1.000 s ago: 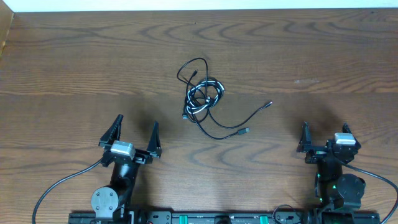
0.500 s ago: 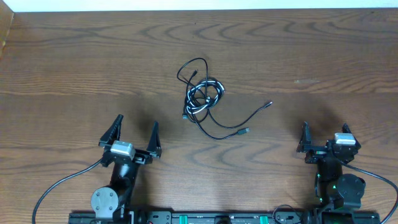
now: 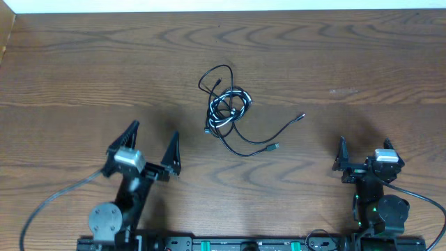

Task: Untangle cables
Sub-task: 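Move the left gripper forward over the tangled cable bundle and lower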

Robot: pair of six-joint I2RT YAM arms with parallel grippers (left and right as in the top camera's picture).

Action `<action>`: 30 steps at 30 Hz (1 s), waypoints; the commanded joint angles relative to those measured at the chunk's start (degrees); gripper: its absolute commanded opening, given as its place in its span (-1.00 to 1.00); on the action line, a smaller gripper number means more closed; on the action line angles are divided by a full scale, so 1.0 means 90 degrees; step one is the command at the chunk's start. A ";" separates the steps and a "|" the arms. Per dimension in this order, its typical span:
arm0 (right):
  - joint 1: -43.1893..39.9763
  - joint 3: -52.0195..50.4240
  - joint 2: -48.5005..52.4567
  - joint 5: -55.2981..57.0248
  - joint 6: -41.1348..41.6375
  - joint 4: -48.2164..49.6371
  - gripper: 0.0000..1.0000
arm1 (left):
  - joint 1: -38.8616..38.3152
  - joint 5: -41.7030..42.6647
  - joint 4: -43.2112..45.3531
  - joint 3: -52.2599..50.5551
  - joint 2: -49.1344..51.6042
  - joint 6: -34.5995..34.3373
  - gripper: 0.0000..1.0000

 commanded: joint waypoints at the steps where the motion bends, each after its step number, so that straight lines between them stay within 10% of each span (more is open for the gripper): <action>1: 0.0068 -0.0007 -0.0032 0.0007 0.0068 -0.0024 0.99 | -0.0019 0.0253 -0.0386 0.0799 0.0755 -0.0053 0.87; 19: 0.0068 -0.0007 -0.0032 0.0007 0.0068 -0.0024 0.99 | -0.0661 0.0753 -0.3772 0.4539 0.4845 0.0865 0.87; 30: 0.0087 -0.0007 -0.0034 0.0007 0.0068 -0.0027 0.98 | -0.1508 -0.0056 -0.3237 0.4867 0.6511 0.1025 0.88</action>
